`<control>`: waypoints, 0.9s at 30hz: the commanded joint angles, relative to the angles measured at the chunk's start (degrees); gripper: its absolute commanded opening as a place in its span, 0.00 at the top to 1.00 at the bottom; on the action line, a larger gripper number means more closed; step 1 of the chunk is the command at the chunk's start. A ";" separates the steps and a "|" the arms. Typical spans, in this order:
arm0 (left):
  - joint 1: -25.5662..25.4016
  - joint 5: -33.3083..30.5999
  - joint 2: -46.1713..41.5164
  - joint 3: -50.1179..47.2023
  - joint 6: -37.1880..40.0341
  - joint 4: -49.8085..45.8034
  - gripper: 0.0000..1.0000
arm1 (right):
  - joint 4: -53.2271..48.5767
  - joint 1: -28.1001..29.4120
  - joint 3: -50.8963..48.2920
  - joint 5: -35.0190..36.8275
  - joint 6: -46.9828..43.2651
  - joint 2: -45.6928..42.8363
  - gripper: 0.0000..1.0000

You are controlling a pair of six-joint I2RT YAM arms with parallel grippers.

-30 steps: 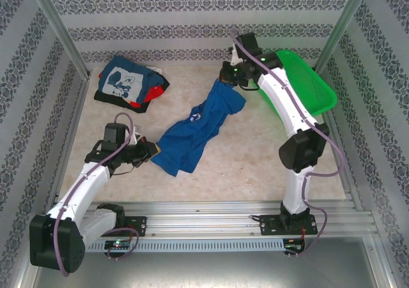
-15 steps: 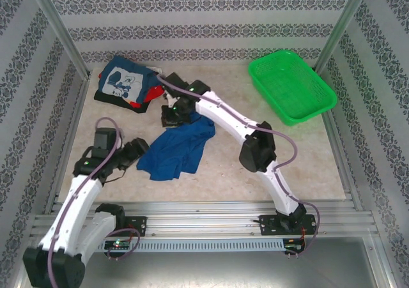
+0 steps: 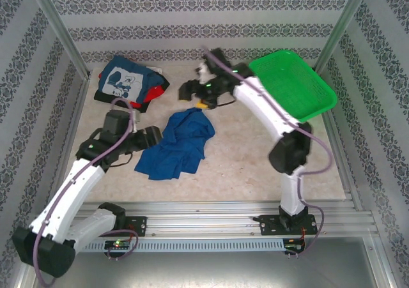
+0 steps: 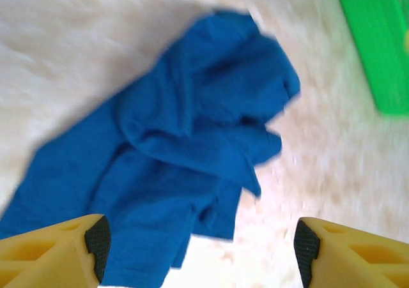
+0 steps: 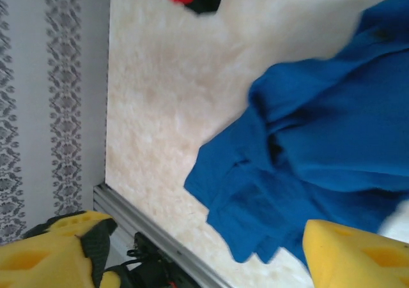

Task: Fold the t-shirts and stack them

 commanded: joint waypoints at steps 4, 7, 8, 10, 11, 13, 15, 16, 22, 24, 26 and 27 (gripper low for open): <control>-6.47 6.90 11.75 7.80 18.50 -3.85 0.24 | 10.91 -8.81 -28.00 -2.36 -5.33 -17.64 0.07; -10.59 7.95 21.58 15.93 21.76 -8.67 0.28 | 14.16 -11.58 -39.25 -1.53 -6.18 -24.11 0.02; -12.88 8.05 24.27 17.99 23.02 -9.56 0.28 | 15.28 -12.12 -42.76 -1.34 -6.35 -26.08 0.02; -17.73 7.94 28.56 20.37 25.72 -10.23 0.28 | 17.65 -13.01 -48.42 -1.70 -6.14 -29.01 0.02; -19.52 7.96 30.60 21.04 27.31 -10.81 0.29 | 18.30 -13.56 -50.68 -1.89 -5.99 -30.13 0.02; -21.90 7.51 34.94 22.27 30.50 -12.62 0.32 | 19.05 -14.49 -53.84 -1.85 -6.00 -31.77 0.02; -24.02 6.01 38.42 23.18 34.32 -14.41 0.34 | 19.11 -15.48 -55.96 -1.64 -6.18 -33.19 0.02; -24.67 4.45 39.74 23.59 35.45 -15.00 0.34 | 19.08 -15.97 -56.51 -1.85 -6.19 -33.71 0.02; -26.46 -3.12 48.43 29.70 37.53 -16.48 0.40 | 19.14 -17.68 -58.81 -2.48 -7.11 -35.55 0.02; -26.37 -3.95 51.18 31.29 35.16 -15.78 0.42 | 19.17 -18.30 -59.62 -3.03 -7.07 -35.72 0.02; -26.32 -2.07 53.34 32.34 32.25 -15.27 0.45 | 18.96 -18.65 -60.09 -3.24 -7.45 -36.15 0.02; -26.26 -2.05 54.00 32.38 30.09 -14.79 0.45 | 18.72 -18.76 -60.18 -3.07 -7.62 -36.45 0.02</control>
